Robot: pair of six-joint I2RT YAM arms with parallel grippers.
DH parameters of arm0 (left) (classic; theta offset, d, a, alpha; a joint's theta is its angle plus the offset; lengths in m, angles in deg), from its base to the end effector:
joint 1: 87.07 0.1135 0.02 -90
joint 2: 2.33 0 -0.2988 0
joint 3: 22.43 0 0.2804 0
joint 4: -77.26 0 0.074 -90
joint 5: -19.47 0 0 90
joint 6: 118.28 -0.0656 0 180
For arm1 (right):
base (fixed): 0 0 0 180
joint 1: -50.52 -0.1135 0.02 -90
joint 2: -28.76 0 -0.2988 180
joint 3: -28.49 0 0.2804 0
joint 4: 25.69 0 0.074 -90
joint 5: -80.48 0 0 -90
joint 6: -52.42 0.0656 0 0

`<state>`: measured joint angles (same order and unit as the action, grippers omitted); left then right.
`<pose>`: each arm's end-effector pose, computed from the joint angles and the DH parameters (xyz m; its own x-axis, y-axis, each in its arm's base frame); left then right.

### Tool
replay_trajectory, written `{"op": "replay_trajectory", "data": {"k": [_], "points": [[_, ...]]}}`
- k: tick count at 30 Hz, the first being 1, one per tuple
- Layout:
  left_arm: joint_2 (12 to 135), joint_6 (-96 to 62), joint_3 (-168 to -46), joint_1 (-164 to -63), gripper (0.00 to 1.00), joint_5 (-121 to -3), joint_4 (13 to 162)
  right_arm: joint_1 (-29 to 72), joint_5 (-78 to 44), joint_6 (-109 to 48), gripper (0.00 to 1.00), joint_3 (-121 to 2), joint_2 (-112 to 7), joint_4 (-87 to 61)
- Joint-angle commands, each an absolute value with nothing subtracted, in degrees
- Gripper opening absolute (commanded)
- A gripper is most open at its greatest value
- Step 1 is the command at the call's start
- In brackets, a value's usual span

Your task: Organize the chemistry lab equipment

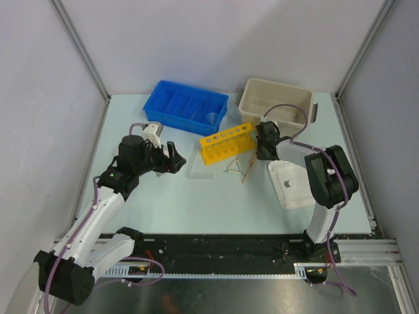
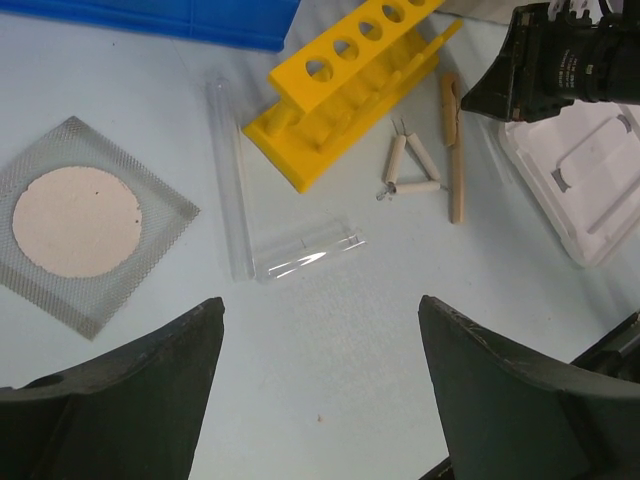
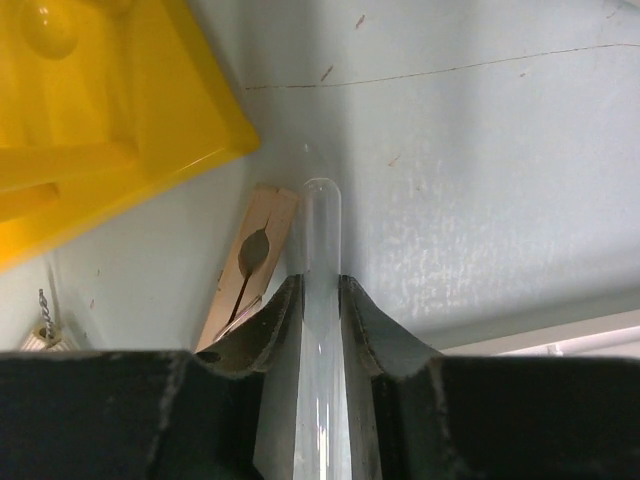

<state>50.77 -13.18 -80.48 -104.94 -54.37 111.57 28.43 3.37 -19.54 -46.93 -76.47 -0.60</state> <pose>0.2222 -0.0908 0.3095 -0.5875 -0.0735 -0.8059 0.3859 0.8499 -0.3588 0.3957 0.1448 0.1496 -0.7975 0.0021 -0.6033 -0.0008 1.0000 0.0045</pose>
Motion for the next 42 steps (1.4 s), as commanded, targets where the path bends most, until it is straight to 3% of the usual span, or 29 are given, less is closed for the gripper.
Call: {"op": "replay_trajectory", "data": {"k": [1,10,14,25,32,42], "points": [[50.04,-11.67,-80.65,-105.08,0.84,-55.22,110.31,27.74,5.18,-20.73,0.21,-48.78,-74.02,-0.91],[51.03,-10.92,-82.20,-105.05,0.81,-54.76,110.35,26.55,3.09,-22.61,0.17,-48.79,-68.19,0.43],[53.53,-8.20,-86.02,-105.09,0.81,-49.33,110.26,24.79,2.24,-24.11,0.16,-48.76,-64.11,1.37],[68.63,-1.66,-99.41,-105.75,0.79,-33.41,109.54,9.60,-1.39,-27.34,0.15,-48.09,-54.97,-5.06],[73.58,2.53,-102.78,-107.40,0.75,-30.51,108.41,0.59,0.28,-27.30,0.14,-47.64,-51.97,-10.21],[77.58,5.19,-102.35,-107.79,0.69,-28.79,107.52,-4.14,2.36,-27.11,0.14,-47.67,-50.51,-12.15]]}}
